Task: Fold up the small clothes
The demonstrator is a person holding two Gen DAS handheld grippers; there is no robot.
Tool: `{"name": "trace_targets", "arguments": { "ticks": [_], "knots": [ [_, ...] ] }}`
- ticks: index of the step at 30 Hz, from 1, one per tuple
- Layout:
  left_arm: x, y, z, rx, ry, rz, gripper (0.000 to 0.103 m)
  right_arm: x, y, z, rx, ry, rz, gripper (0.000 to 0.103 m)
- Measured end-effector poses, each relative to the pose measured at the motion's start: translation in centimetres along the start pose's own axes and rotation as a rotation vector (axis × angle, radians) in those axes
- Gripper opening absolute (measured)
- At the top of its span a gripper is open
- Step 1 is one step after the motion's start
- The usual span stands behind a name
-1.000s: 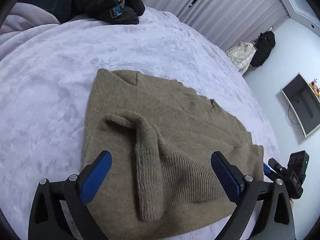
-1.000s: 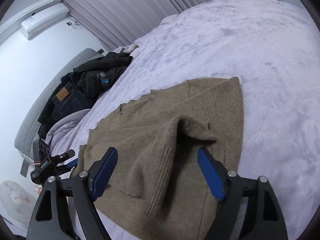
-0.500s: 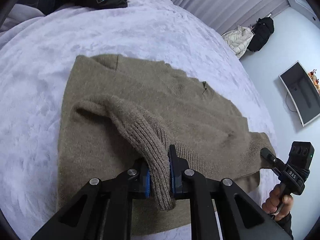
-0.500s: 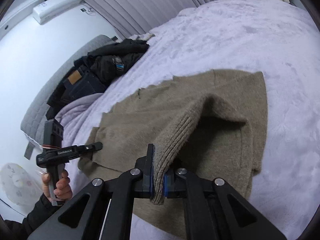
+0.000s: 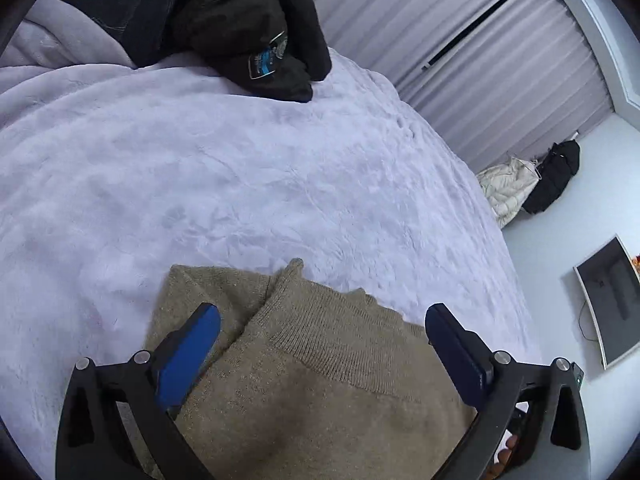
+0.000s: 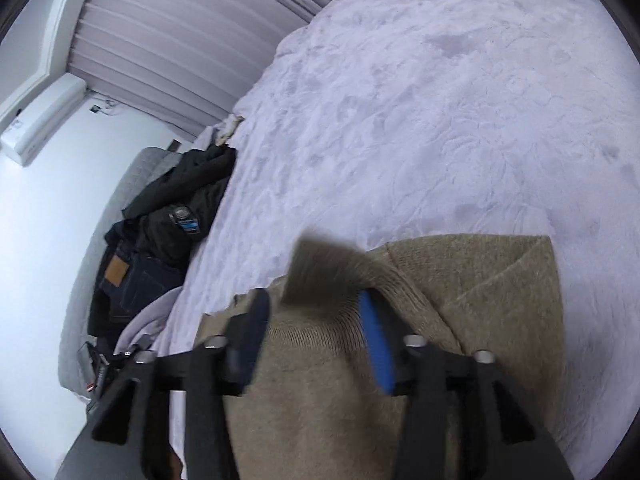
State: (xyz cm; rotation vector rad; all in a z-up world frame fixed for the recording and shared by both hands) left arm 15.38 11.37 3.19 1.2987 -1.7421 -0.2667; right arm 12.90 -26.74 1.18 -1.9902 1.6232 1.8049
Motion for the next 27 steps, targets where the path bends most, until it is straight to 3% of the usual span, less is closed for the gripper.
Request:
{"name": "trace_targets", "arguments": {
  "ticks": [6, 9, 11, 13, 14, 15, 16, 18, 19, 22, 24, 27],
  "knots": [
    [3.1, -0.3, 1.7, -0.041, -0.241, -0.032, 0.102, -1.3, 2.4, 0.4, 0.127, 0.128, 0.037, 0.073],
    [7.3, -2.7, 3.1, -0.084, -0.409, -0.027, 0.102, -3.6, 1.4, 1.7, 0.085, 0.275, 0.082, 0.074],
    [8.0, -5.0, 3.8, -0.108, -0.480, -0.106, 0.102, -5.4, -0.7, 3.0, -0.004, 0.377, 0.089, 0.074],
    [6.0, -7.7, 4.2, -0.163, -0.496, -0.252, 0.103, -5.8, -2.9, 4.0, -0.084, 0.444, 0.135, 0.074],
    [4.0, -9.0, 4.3, -0.203, -0.472, -0.312, 0.103, -4.9, -3.7, 3.8, -0.087, 0.453, 0.221, 0.074],
    [2.3, -9.5, 4.2, -0.225, -0.436, -0.310, 0.102, -3.3, -4.1, 3.0, -0.066, 0.447, 0.322, 0.074],
    [1.2, -9.5, 4.0, -0.224, -0.383, -0.253, 0.102, -1.6, -3.8, 2.2, -0.049, 0.411, 0.358, 0.073],
    [1.0, -8.6, 3.3, -0.200, -0.340, -0.219, 0.102, 1.4, -2.5, 0.5, -0.029, 0.223, 0.223, 0.070],
    [1.4, -8.3, 3.3, -0.204, -0.354, -0.243, 0.102, 1.9, -1.9, 0.2, -0.024, 0.178, 0.175, 0.069],
    [3.2, -5.7, 3.9, -0.178, -0.415, -0.328, 0.102, 1.3, -0.3, 0.7, -0.005, 0.209, 0.242, 0.072],
    [4.9, -3.5, 5.2, -0.146, -0.426, -0.277, 0.102, -0.1, 1.7, 2.0, 0.048, 0.273, 0.331, 0.076],
    [7.5, -2.0, 8.4, -0.153, -0.464, -0.202, 0.103, -3.9, 2.9, 6.0, 0.073, 0.418, 0.315, 0.082]
  ]
}}
Point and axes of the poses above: each gripper's, at about its wrist camera, not at the fingertips, and y roughly against the way its jaws point, x to its right, z to its underside, the point moved 5 cm from there along -y, roughly the way its jaws point, and after that the axes turned 5 degrees about -y, right-handed, at the moved point
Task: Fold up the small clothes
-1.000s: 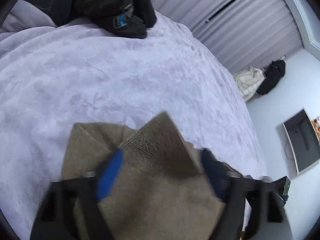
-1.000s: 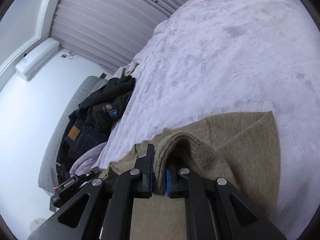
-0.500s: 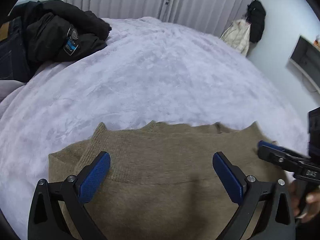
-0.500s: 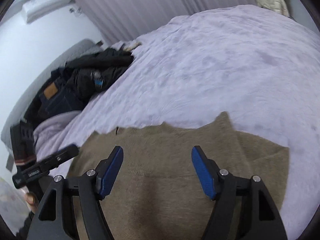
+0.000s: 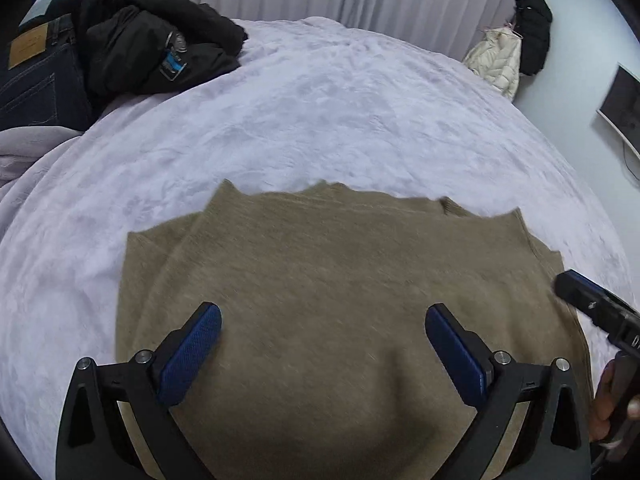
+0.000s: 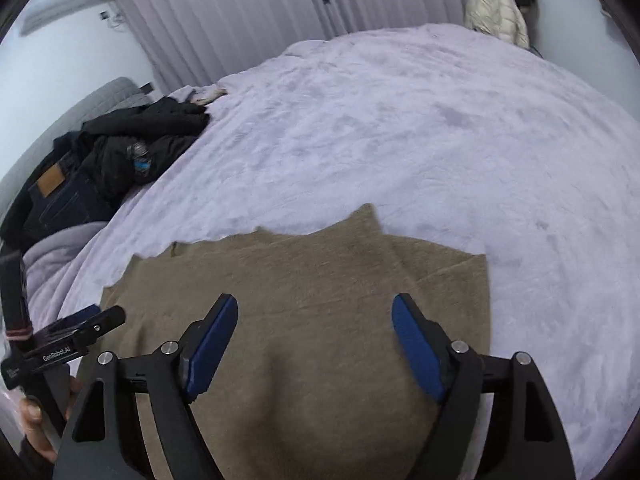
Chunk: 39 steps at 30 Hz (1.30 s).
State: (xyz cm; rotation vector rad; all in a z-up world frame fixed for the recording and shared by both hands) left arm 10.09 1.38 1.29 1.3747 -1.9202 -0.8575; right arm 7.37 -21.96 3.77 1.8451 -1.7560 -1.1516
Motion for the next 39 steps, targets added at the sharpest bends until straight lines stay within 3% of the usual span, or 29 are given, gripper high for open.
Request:
{"name": "trace_targets", "arguments": {
  "ticks": [4, 6, 7, 8, 9, 11, 12, 15, 18, 22, 27, 28, 30, 32, 33, 35, 39],
  "knots": [
    [0.8, -1.2, 2.8, -0.039, -0.053, -0.099, 0.102, -5.9, -1.6, 4.5, -0.095, 0.223, 0.032, 0.082],
    [-1.2, -2.1, 3.8, -0.030, -0.056, -0.159, 0.103, -5.8, -2.5, 6.0, -0.105, 0.282, 0.094, 0.082],
    [-2.1, -2.2, 4.2, 0.006, -0.038, -0.125, 0.103, -4.8, -3.2, 6.3, -0.102, 0.290, 0.154, 0.082],
    [-2.8, -1.9, 4.6, 0.048, -0.004, -0.076, 0.103, -3.4, -3.3, 6.4, -0.079, 0.278, 0.185, 0.082],
    [-3.4, -1.7, 4.9, 0.081, 0.025, -0.041, 0.103, -1.9, -3.1, 6.1, -0.054, 0.241, 0.161, 0.082],
    [-3.3, -1.7, 4.9, 0.095, 0.026, -0.055, 0.103, 0.4, -2.2, 5.9, 0.000, 0.116, 0.026, 0.082],
    [-3.0, -1.9, 4.9, 0.091, 0.013, -0.085, 0.103, 1.0, -1.7, 5.9, 0.021, 0.090, -0.003, 0.082],
    [-2.4, -2.2, 4.8, 0.088, -0.015, -0.148, 0.103, 0.1, -2.5, 6.5, 0.034, 0.166, 0.093, 0.082],
    [-2.7, -2.2, 4.9, 0.088, 0.003, -0.123, 0.103, -0.9, -3.1, 6.9, 0.036, 0.240, 0.173, 0.084],
    [-2.4, -2.1, 5.1, 0.081, -0.001, -0.142, 0.103, -1.2, -3.0, 6.6, 0.040, 0.230, 0.134, 0.090],
    [-2.2, -1.3, 4.9, 0.006, 0.019, -0.182, 0.103, -2.4, -2.7, 7.5, 0.034, 0.311, 0.201, 0.094],
    [-2.0, -0.3, 4.9, -0.004, 0.034, -0.191, 0.103, -2.4, -2.6, 7.5, 0.013, 0.313, 0.202, 0.094],
    [-1.1, 2.3, 5.2, 0.029, 0.052, -0.130, 0.103, -2.9, -1.7, 7.2, -0.087, 0.277, 0.210, 0.094],
    [-0.4, 4.5, 6.0, 0.063, 0.050, -0.139, 0.103, -4.2, 0.4, 7.6, -0.124, 0.235, 0.127, 0.095],
    [-0.2, 4.9, 6.4, 0.062, 0.046, -0.152, 0.103, -4.9, 1.9, 8.0, -0.092, 0.220, 0.079, 0.095],
    [-0.1, 4.8, 7.6, 0.038, 0.037, -0.161, 0.103, -5.5, 3.4, 9.3, -0.030, 0.205, 0.086, 0.103],
    [-2.0, 3.2, 10.0, -0.041, 0.076, -0.218, 0.103, -5.6, 2.4, 12.8, -0.119, 0.272, 0.122, 0.103]
  ]
}}
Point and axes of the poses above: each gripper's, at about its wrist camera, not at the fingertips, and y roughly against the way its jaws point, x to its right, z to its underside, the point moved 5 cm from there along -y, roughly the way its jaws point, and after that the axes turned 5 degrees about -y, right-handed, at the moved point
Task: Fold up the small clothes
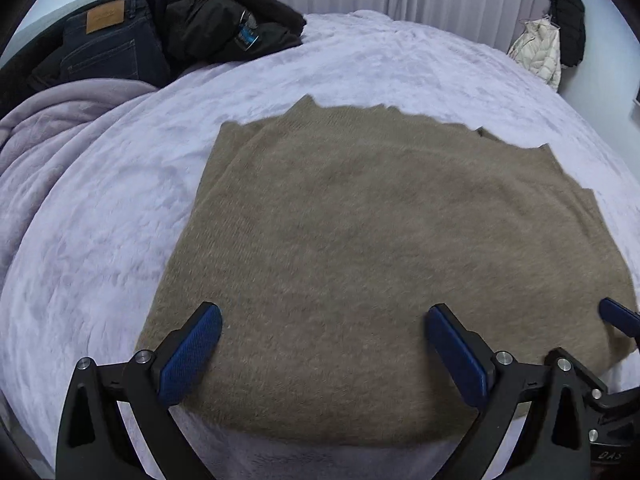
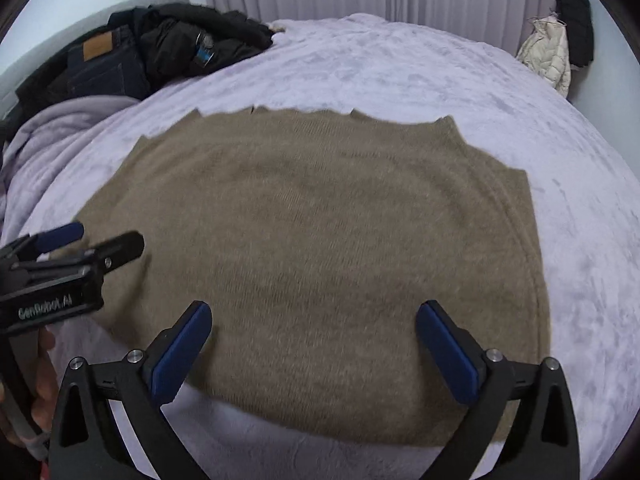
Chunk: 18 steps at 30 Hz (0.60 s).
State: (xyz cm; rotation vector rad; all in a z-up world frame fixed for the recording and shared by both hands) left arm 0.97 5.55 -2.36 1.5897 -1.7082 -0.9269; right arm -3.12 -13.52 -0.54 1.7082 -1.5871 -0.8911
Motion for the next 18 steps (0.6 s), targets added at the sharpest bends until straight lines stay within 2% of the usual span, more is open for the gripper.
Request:
{"name": "trace_targets", "arguments": {
  "ticks": [2, 5, 8, 11, 14, 18],
  "knots": [
    [-0.6, -0.3, 0.8, 0.005, 0.012, 0.026, 0.103, 0.6, -0.1, 1.1, 0.008, 0.021, 0.046, 0.103],
    [-0.4, 0.3, 1.4, 0.020, -0.034, -0.002, 0.103, 2.2, 0.6, 1.6, 0.022, 0.009, 0.070, 0.103],
    [-0.7, 0.8, 1.7, 0.012, -0.036, -0.002, 0.103, 4.6, 1.2, 1.8, 0.017, -0.011, 0.131, 0.103],
    [-1.5, 1.9, 0.8, 0.030, -0.028, 0.012, 0.103, 6.5, 2.5, 1.6, 0.004, -0.060, 0.104, 0.103],
    [-3.0, 2.3, -0.9, 0.060, -0.002, 0.011, 0.103, 6.7, 4.4, 0.4, 0.060, -0.064, 0.108, 0.103],
    [-5.0, 0.0, -3.0, 0.010, 0.035, 0.033, 0.103, 5.0, 5.0, -2.8, 0.115, -0.024, 0.087, 0.103]
  ]
}}
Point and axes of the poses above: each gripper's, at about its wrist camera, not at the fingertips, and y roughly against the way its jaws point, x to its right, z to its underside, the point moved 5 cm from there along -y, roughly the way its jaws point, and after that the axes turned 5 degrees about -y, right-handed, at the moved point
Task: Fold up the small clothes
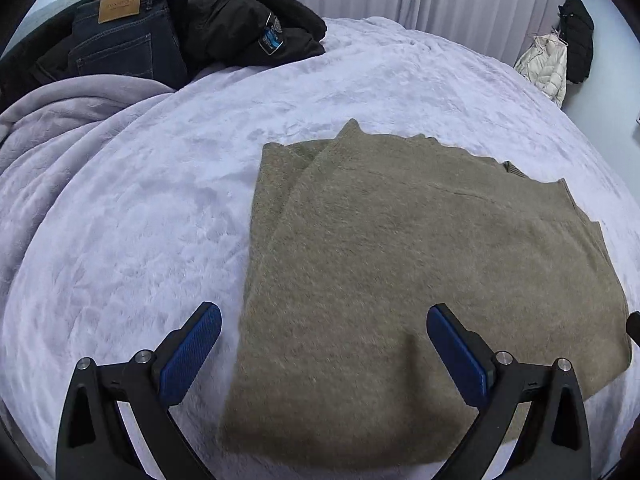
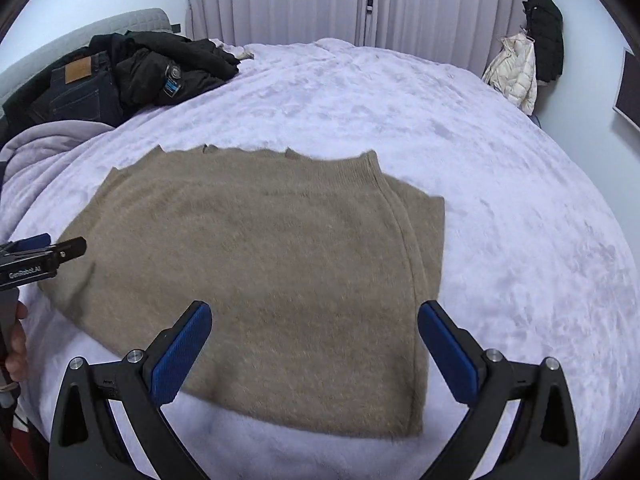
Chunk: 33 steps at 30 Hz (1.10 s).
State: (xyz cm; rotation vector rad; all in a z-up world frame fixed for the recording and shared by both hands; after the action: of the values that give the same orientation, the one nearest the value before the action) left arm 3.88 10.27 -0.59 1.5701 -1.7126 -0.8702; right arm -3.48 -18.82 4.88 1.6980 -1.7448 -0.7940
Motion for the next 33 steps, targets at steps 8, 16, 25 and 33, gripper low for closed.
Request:
{"name": "trace_targets", "arguments": {
  "ticks": [8, 16, 25, 33],
  "knots": [
    [-0.4, -5.6, -0.9, -0.145, 0.011, 0.176, 0.103, -7.6, -8.3, -4.4, -0.168, 0.122, -0.037, 0.103],
    [-1.0, -5.7, -0.4, -0.127, 0.010, 0.277, 0.103, -10.3, -17.3, -8.5, -0.301, 0.015, 0.007, 0.103],
    [-0.9, -5.6, -1.8, -0.158, 0.037, 0.324, 0.063, -7.5, -10.0, -6.2, -0.140, -0.107, -0.057, 0.103],
    [0.4, -3.9, -3.2, -0.149, 0.048, 0.248, 0.018, -2.7, -10.0, -2.4, -0.143, -0.119, 0.010, 0.102]
  ]
}}
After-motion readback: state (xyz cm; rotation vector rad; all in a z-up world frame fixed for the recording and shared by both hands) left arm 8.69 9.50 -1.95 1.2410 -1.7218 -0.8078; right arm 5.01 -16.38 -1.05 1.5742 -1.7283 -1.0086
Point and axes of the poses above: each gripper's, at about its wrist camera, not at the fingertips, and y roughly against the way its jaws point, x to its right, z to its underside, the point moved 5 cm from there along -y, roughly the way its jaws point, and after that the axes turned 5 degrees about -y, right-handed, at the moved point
